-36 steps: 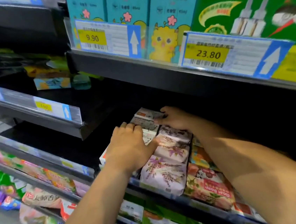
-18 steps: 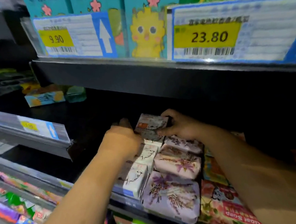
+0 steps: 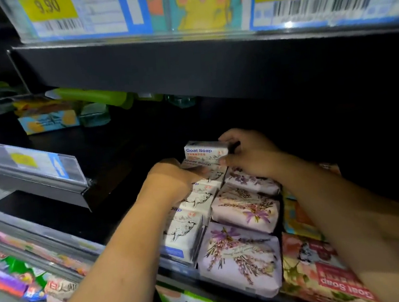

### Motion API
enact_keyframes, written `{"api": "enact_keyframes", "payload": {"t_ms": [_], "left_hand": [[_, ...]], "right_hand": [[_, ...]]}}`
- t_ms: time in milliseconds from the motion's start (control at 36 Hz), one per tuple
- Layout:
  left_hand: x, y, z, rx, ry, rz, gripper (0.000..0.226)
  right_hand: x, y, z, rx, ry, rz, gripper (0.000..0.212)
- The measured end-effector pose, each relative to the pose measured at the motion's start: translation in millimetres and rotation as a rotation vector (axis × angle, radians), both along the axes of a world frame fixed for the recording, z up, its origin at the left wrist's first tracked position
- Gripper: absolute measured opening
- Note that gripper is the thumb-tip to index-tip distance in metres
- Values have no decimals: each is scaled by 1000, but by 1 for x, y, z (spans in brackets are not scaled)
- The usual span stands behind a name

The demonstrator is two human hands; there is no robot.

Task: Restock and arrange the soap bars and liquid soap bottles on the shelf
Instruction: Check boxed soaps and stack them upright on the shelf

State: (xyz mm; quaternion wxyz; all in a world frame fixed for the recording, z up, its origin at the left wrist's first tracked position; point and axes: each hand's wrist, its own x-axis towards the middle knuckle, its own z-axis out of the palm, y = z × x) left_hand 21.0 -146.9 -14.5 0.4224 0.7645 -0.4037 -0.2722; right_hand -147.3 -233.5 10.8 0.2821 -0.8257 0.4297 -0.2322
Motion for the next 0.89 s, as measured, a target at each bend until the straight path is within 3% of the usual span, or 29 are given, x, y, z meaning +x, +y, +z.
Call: {"api": "enact_keyframes", "payload": {"t_ms": [111, 333, 500, 694, 889], "left_hand": [[4, -4, -3, -43, 83, -25, 38], [6, -6, -10, -148, 183, -84, 27], [7, 5, -4, -211, 226, -142, 35], [-1, 13, 6, -376, 152, -245, 65], [3, 17, 13, -522, -152, -138, 45]], "right_hand": [[0, 4, 2, -29, 11, -32, 44], [-2, 3, 3, -34, 0, -93, 47], [-2, 6, 5, -14, -32, -107, 44], [-2, 8, 20, 8, -38, -160, 39], [-23, 14, 47, 203, -55, -277, 50]]}}
